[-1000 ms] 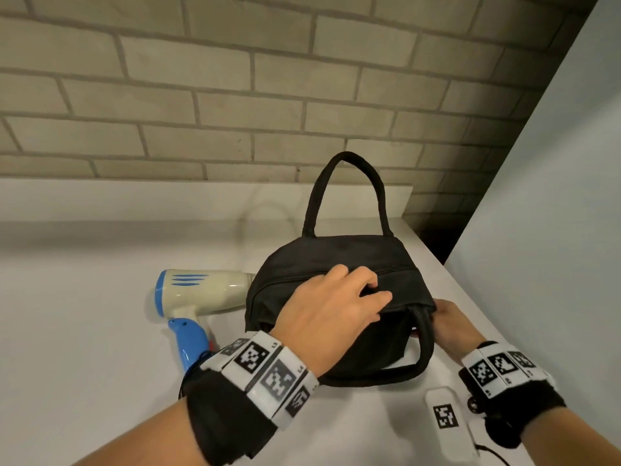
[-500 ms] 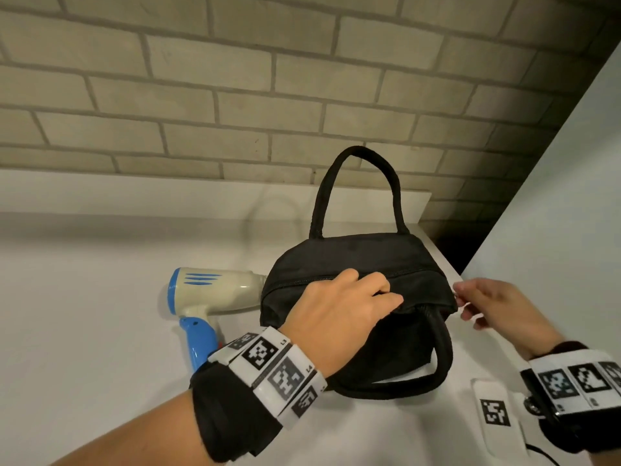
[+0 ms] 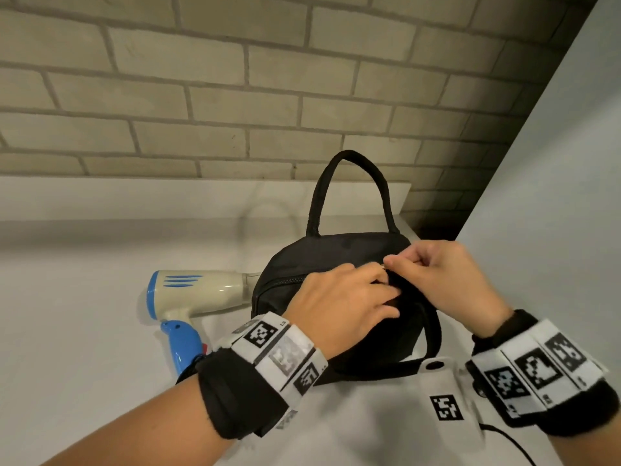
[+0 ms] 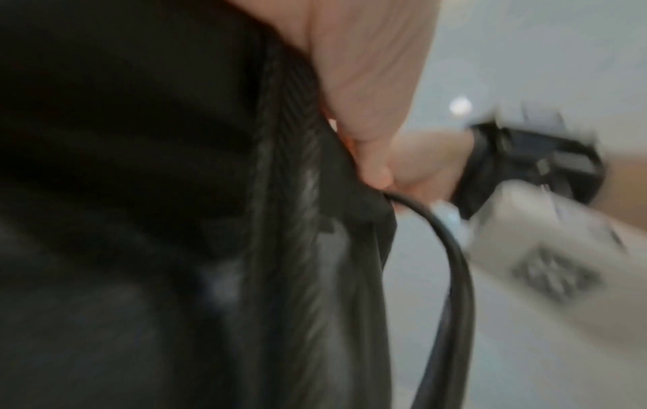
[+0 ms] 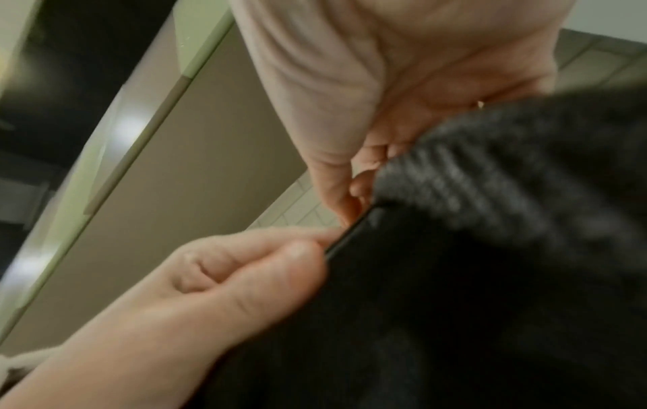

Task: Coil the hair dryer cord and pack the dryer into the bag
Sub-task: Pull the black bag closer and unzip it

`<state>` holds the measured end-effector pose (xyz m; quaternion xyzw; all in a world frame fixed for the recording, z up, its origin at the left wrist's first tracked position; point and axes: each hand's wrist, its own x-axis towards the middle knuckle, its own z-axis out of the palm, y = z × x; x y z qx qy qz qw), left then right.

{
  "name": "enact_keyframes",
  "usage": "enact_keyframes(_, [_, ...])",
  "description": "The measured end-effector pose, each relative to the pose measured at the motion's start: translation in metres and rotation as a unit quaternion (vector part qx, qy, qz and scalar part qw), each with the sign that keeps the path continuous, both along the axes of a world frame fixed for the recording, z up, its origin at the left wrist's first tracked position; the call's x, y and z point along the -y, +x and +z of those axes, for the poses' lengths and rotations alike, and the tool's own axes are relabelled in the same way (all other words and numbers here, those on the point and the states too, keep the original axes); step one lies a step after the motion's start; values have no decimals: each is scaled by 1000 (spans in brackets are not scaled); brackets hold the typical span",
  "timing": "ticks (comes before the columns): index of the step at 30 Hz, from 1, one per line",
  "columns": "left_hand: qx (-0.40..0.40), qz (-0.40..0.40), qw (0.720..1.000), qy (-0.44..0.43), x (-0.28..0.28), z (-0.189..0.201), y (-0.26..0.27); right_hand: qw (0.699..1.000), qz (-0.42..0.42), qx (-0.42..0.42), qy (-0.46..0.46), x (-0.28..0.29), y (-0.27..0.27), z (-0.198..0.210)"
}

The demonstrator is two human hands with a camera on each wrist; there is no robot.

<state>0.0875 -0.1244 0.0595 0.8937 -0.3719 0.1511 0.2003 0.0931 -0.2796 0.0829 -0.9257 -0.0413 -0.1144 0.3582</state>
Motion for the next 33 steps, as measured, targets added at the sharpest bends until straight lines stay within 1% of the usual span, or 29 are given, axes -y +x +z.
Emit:
enact_keyframes(1, [-60,18,997,-37,-1,5,1,999,-6,-6,39,2,1,-1])
enact_keyframes(2, [-104,36,990,-84,-2,8,4,997,-9,-13,75,3,1,-2])
enact_keyframes(3, [-122,51,984,-117,-3,11,8,994,-11,-18,105,4,1,-3])
enact_keyframes(4, [-126,67,982,-126,-2,14,12,992,-13,-17,126,4,2,-4])
enact_keyframes(6, [-111,84,986,-95,4,18,21,990,-15,2,142,2,2,-5])
enact_keyframes(8, [-110,71,989,-63,11,20,25,991,-7,26,133,-2,1,-5])
enact_keyframes(11, [-128,35,988,-73,11,24,30,992,31,44,111,0,-5,-8])
enact_keyframes(12, [-129,26,988,-81,9,24,32,993,57,45,90,4,-8,-9])
enact_keyframes(14, [-128,15,987,-96,5,24,35,992,122,23,7,17,-12,-11])
enact_keyframes(16, [-143,6,983,-117,5,25,37,984,152,-4,-88,26,-15,-16])
enact_keyframes(18, [-181,2,973,-143,6,27,38,978,126,36,-163,30,-14,-23])
enact_keyframes(20, [-208,2,966,-154,6,28,41,975,85,80,-187,25,-14,-23])
enact_keyframes(21, [-209,3,966,-152,4,28,43,974,75,85,-195,22,-15,-22])
enact_keyframes(25, [-178,0,972,-155,-24,25,46,961,65,85,-257,20,-16,-18])
enact_keyframes(27, [-135,-6,981,-139,-47,20,44,957,63,85,-272,23,-15,-18])
enact_keyframes(30, [-22,-15,994,-102,-93,4,38,960,68,63,-264,26,-13,-18])
enact_keyframes(31, [4,-9,997,-83,-107,-2,35,962,74,57,-258,27,-14,-17])
enact_keyframes(33, [14,-1,998,-56,-132,-20,26,962,91,48,-253,29,-15,-15])
